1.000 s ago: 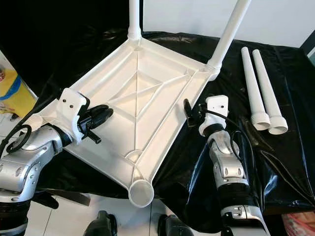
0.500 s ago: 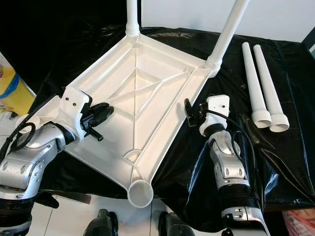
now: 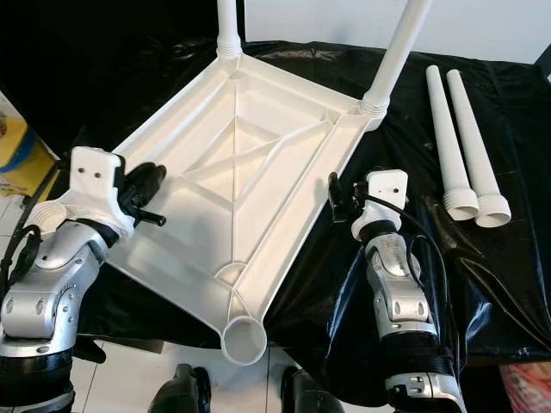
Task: Building children table
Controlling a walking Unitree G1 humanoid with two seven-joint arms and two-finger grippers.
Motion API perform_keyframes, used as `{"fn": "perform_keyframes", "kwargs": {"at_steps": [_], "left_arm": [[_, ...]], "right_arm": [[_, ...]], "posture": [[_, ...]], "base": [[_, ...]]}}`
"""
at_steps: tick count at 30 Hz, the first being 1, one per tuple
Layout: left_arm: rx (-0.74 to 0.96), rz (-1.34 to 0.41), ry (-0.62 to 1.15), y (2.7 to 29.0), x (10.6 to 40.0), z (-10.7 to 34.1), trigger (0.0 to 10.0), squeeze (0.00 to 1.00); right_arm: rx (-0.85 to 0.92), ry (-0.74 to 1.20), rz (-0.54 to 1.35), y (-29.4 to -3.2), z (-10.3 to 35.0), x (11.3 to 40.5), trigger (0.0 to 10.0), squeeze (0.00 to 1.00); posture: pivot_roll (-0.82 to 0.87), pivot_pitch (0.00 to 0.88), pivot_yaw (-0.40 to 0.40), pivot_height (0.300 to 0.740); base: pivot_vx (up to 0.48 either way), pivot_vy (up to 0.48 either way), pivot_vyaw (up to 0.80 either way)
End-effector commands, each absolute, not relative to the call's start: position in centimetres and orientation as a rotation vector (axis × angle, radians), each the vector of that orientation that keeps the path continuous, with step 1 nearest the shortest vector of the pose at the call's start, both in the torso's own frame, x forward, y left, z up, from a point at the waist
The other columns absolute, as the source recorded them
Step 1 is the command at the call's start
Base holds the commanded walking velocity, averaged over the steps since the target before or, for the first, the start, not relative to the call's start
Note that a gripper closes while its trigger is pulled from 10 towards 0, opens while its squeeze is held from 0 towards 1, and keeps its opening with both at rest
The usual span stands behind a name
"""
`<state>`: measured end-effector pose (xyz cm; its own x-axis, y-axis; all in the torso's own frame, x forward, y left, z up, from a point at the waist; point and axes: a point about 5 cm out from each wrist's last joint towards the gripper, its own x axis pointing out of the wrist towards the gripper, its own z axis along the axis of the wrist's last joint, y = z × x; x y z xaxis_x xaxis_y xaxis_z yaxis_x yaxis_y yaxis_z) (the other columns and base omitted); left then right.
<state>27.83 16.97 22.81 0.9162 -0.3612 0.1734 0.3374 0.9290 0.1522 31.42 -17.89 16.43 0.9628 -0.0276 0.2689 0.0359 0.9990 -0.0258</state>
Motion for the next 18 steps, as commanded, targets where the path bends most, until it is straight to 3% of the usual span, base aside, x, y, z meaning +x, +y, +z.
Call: {"fn": "perform_keyframes", "kwargs": {"at_steps": [1,8,10,18], "left_arm": [[0.103,-0.207,-0.253,17.7,27.8,23.4,10.0,0.00],[0.068,-0.178,-0.372,16.1,27.1,24.6,10.0,0.00],[0.020,-0.178,-0.367,15.6,26.9,24.1,10.0,0.00],[-0.061,-0.091,-0.343,16.3,27.5,22.1,10.0,0.00]], "right_arm": [[-0.038,-0.296,-0.099,-18.9,16.6,30.9,10.0,0.00],[-0.035,-0.351,-0.108,-18.3,17.7,29.7,10.0,0.00],[-0.034,-0.345,-0.094,-18.1,17.6,29.3,10.0,0.00],[-0.067,-0.320,-0.076,-17.9,16.7,29.1,10.0,0.00]], "posture": [[0.06,0.168,-0.043,0.740],[0.06,0.146,-0.034,0.740],[0.05,0.102,-0.028,0.740],[0.03,0.046,-0.011,0.740]], "base": [[0.000,0.000,0.00],[0.000,0.000,0.00],[0.000,0.000,0.00],[0.000,0.000,0.00]]}}
